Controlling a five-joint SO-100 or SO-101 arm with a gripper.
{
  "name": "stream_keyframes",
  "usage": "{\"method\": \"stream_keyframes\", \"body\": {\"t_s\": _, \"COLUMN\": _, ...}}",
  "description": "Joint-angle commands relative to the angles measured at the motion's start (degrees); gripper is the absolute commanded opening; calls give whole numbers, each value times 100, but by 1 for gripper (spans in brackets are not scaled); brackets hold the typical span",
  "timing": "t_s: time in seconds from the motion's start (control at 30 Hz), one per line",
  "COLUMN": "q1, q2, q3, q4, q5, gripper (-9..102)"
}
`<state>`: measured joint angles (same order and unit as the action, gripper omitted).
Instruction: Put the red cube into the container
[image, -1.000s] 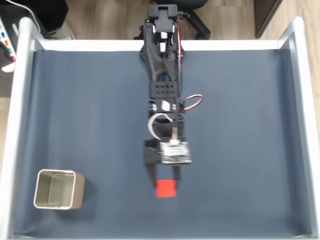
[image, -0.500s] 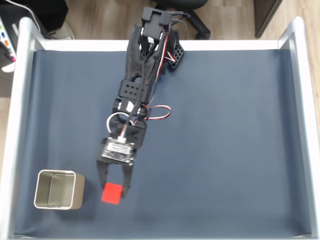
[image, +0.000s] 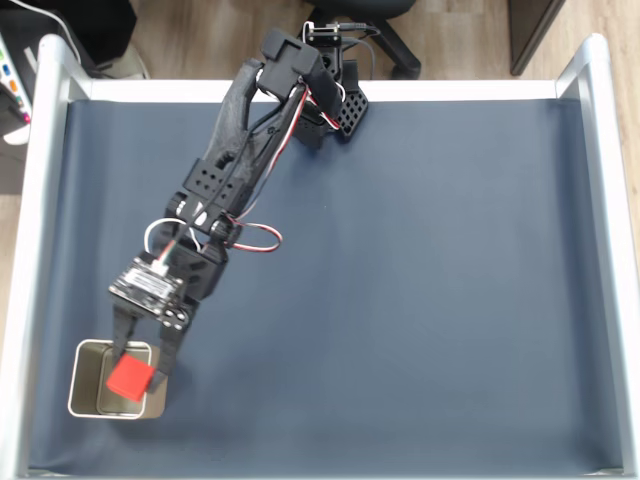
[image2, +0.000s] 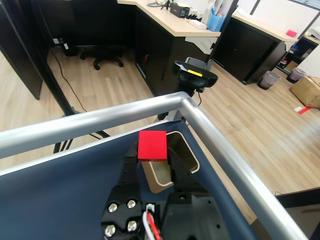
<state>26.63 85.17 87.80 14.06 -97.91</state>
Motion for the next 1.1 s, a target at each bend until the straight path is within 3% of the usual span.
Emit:
{"method": "stream_keyframes", "body": {"t_s": 0.0, "q1": 158, "q2": 53, "q3": -308, "q4": -79, "q5": -62, "gripper": 0}}
{"method": "stream_keyframes", "body": {"t_s": 1.07, "q1": 457, "q2": -1556, "q3": -1187, "q4": -703, "q5": 35, "gripper": 0}}
